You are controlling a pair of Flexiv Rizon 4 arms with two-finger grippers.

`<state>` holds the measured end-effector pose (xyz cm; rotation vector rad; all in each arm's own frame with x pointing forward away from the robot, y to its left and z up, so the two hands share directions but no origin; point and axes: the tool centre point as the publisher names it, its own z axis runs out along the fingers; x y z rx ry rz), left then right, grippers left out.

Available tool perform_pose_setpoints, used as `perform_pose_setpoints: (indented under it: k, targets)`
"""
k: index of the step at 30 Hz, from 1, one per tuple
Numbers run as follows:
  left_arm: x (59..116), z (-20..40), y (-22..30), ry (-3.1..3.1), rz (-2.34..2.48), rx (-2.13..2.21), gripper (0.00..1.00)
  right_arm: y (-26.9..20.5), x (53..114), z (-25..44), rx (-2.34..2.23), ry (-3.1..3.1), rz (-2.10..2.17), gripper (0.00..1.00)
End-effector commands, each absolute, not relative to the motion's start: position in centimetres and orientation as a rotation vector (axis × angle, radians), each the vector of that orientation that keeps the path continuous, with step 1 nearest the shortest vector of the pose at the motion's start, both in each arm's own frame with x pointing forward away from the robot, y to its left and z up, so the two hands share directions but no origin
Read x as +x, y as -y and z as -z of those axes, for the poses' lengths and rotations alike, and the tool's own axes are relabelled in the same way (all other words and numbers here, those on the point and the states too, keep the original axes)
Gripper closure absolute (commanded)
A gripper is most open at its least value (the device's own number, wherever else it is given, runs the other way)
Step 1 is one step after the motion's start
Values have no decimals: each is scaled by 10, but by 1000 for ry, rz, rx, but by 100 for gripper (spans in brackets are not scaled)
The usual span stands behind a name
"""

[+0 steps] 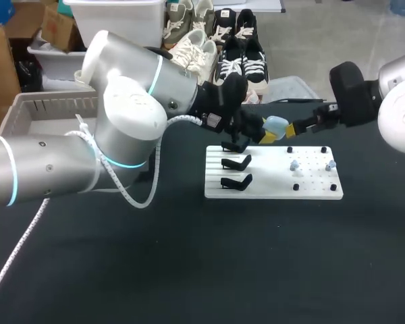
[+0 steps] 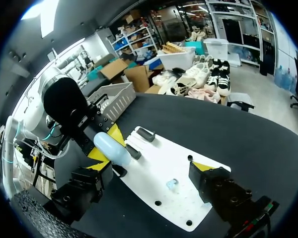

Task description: Pick up each earbud case from the left stands, insert the matching earbuds, close the lid, and place the case in the box.

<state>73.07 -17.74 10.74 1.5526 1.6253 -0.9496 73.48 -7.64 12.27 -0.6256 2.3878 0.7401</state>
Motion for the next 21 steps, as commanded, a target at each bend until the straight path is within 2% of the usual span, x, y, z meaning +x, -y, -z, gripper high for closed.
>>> perform_pose_setpoints:
  k: [1, 21]
  targets:
    - [727, -108, 175, -1625, 950, 1559, 100, 78, 738, -126, -633, -2386, -747, 0]
    - [713, -103, 161, -1527, 997, 1482, 100, 110, 711, -159, -578, -2372, -583, 0]
